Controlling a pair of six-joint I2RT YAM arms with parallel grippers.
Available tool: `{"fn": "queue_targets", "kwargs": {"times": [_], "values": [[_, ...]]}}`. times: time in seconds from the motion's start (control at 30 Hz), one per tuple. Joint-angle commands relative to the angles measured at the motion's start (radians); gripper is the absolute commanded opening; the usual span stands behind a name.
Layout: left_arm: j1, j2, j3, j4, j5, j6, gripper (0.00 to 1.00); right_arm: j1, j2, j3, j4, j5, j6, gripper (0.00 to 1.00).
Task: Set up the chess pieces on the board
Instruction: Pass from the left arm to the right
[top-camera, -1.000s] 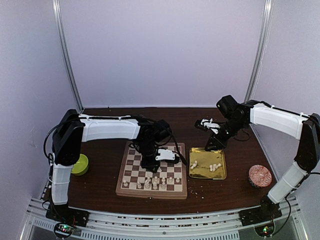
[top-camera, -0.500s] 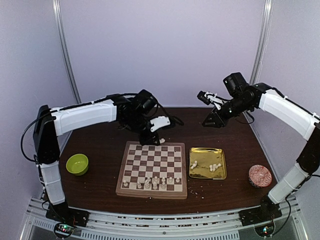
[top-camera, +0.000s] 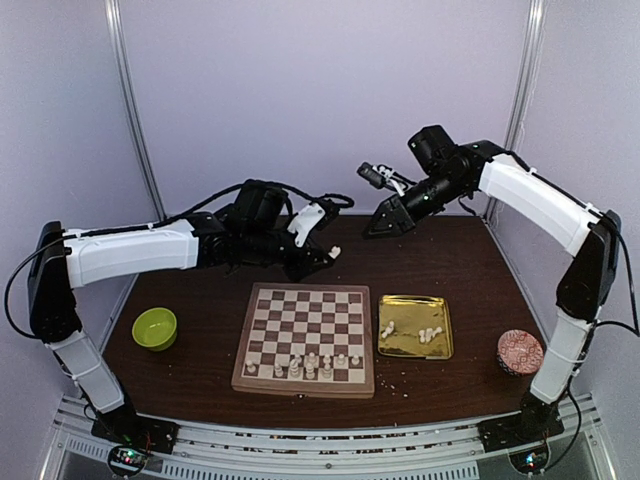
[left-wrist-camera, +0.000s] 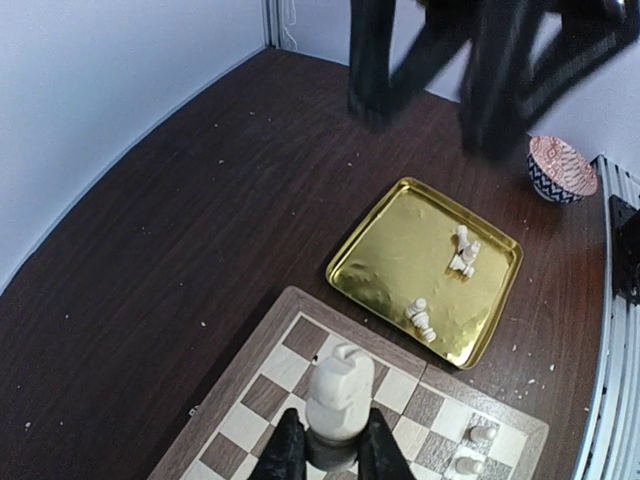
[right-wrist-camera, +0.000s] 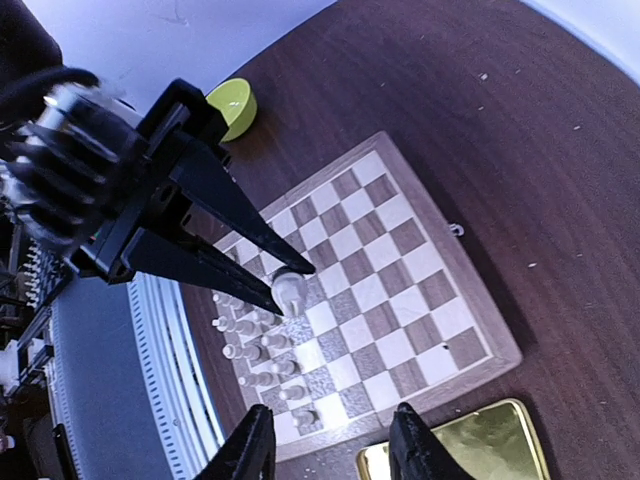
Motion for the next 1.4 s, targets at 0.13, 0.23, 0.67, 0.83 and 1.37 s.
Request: {"fn": "queue_targets", "kwargs": {"times": [0.13,0.23,0.67,0.83,1.37], "values": [[-0.026,-0.029,0.002,0.166,0.046,-0.064,0.13,0.101,0.082,0.104,-0.041,-0.048,0.057,0.38],[-0.033,-0.026,0.003,0.168,0.048,-0.063,0.13,0.109,0.105,0.125,-0.045,-0.053,0.062,0.37],[-0.035,-0.017,0.005,0.162,0.034,-0.050,0.14,0.111,0.100,0.080,-0.025,-0.076,0.057,0.08],[-0.035,-0.025,0.020,0.108,-0.023,-0.038,0.35,0.108,0.093,0.091,-0.038,-0.040,0.032,0.03],[0.208,-0.220,0.142,-0.193,-0.204,0.089,0.60,0.162,-0.174,-0.201,-0.016,0.208,-0.254,0.02]]}}
